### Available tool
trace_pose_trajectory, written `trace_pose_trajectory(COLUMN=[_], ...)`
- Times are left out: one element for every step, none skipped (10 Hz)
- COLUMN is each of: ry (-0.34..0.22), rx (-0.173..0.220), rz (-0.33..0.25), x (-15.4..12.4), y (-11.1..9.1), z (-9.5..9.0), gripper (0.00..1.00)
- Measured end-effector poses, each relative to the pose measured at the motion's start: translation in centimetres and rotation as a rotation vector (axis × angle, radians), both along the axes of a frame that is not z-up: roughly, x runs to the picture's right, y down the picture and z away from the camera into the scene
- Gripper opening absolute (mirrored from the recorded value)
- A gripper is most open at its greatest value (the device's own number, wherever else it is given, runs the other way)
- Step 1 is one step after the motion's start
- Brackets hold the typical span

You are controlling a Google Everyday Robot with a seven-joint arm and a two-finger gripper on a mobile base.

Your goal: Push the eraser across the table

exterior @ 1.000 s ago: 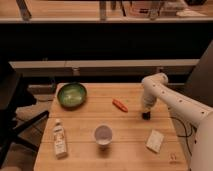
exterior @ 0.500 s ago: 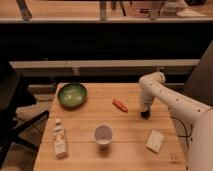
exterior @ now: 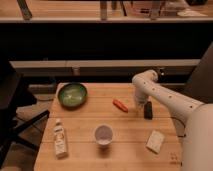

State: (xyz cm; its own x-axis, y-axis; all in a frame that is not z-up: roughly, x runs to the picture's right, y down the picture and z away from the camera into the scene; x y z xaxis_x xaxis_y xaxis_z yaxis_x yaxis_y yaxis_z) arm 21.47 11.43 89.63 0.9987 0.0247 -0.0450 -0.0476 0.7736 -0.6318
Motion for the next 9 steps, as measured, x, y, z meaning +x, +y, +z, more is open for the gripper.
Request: trace_pose_trajectory(ry=[-0.001, -0.005, -0.010, -0.007, -0.001, 0.001, -0.004, -0.010, -0.008], rx=[-0.002, -0.003, -0.006, -0.008, -0.009, -0.012, -0.011, -0.014, -0.016], rz=[-0.007, -0.002, 0.005, 0.007, 0.002, -0.002, 0.000, 0.008, 0.002], x=[-0.2, -0.7, -0.9, -0.1, 0.8, 0.9, 0.5, 0.2, 0.6], y=[-0.2, -0.6, -0.8, -1.2, -1.4, -1.6, -1.9, -2.0, -2.2], z=[0.1, 0.4, 0.7, 0.9, 1.0, 1.2, 1.4, 1.3, 1.4], gripper=[0.00, 0.00, 0.00, 0.00, 0.00, 0.00, 0.00, 0.00, 0.00])
